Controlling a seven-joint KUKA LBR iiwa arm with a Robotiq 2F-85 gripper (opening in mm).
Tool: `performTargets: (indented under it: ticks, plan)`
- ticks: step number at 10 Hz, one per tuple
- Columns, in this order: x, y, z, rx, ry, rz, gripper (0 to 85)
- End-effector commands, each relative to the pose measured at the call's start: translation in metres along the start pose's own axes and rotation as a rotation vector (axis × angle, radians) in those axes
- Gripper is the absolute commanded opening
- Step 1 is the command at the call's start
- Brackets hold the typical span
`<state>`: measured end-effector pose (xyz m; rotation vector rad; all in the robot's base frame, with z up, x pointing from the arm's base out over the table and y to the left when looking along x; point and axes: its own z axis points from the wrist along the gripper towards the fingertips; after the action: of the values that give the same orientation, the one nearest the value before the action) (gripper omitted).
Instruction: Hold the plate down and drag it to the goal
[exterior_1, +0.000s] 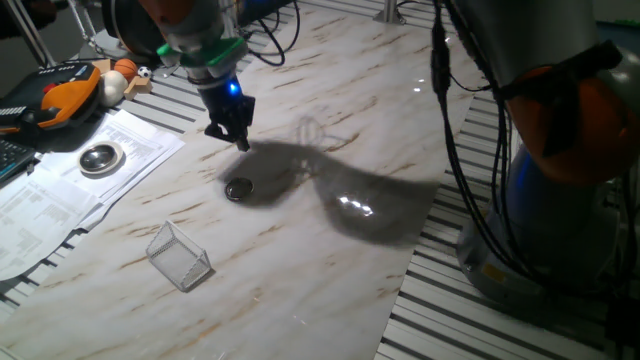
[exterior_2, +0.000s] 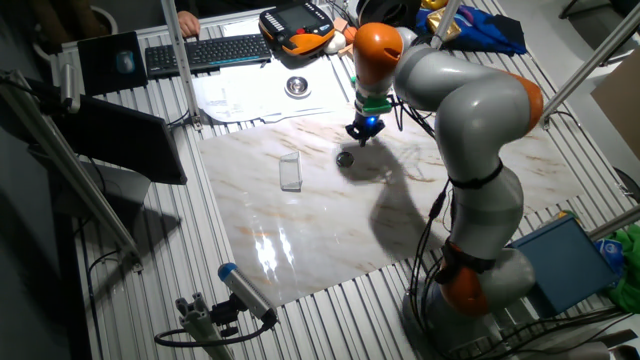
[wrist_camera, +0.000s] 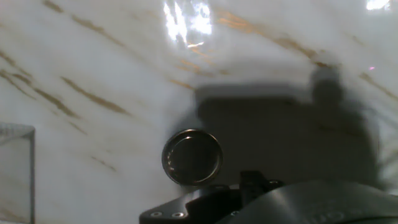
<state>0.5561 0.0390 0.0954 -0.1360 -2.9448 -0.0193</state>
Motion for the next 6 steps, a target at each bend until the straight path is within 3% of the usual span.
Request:
performTargets:
  ticks: [1, 2, 3, 6]
  plan:
    - [-0.0002, 0.0005, -0.0001, -0.01, 0.009, -0.022, 0.0]
    - [-0.0002, 0.0005, -0.0001, -0.008, -0.007, -0.044, 0.0]
    - [-0.0002, 0.0005, -0.0001, 0.073, -0.099, -0.039, 0.0]
    - [-0.0002, 0.0005, -0.0001, 0.113, -0.109, -0.072, 0.0]
